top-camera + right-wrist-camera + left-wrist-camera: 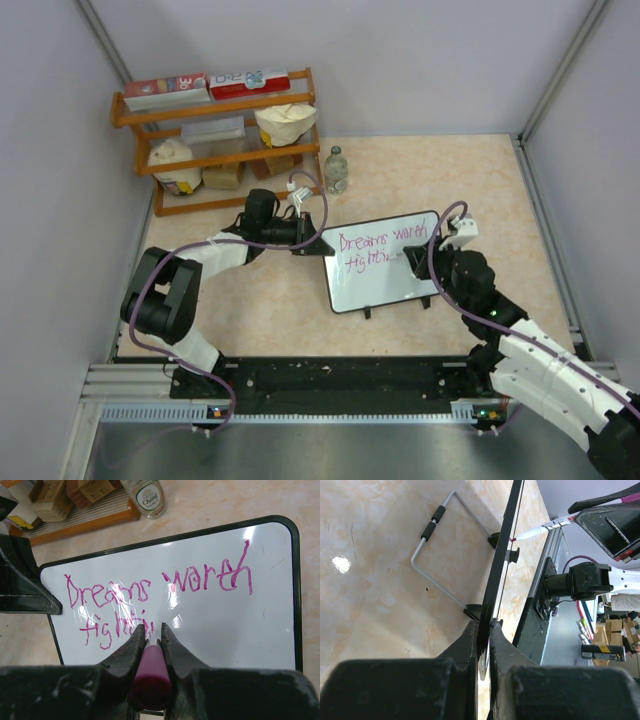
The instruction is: Write a sentence on the whiteboard
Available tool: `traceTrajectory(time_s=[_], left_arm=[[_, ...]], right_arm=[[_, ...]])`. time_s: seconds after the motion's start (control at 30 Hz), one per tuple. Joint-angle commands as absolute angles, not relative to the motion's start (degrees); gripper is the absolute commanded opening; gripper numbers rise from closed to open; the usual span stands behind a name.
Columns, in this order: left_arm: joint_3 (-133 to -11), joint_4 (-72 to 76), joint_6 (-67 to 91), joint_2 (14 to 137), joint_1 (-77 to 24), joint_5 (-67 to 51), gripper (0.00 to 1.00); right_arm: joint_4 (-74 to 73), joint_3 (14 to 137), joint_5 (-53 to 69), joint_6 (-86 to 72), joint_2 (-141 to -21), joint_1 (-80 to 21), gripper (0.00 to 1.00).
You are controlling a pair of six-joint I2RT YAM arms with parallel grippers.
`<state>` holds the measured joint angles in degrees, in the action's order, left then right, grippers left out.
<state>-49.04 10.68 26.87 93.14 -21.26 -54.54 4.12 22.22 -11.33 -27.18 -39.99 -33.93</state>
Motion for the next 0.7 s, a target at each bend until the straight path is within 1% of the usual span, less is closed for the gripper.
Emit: traceTrajectory(time_s=[0.0,0.27,0.67], left_arm=[[-50.0,9.4,23.9,93.1,-20.8,-47.2,0.0],[-50.0,9.4,23.8,93.0,-20.8,-47.3,0.0],[-50.0,9.2,23.8,92.9,-20.8,-47.2,0.0]], right_arm=[[3.3,24.3,-13.3,-25.7,-41.8,-33.6,0.0],[5.1,26.4,-14.1,-25.3,-43.9,-33.7,0.0],[4.6,26.6,-15.5,-24.9,-43.5,-33.6,0.0]])
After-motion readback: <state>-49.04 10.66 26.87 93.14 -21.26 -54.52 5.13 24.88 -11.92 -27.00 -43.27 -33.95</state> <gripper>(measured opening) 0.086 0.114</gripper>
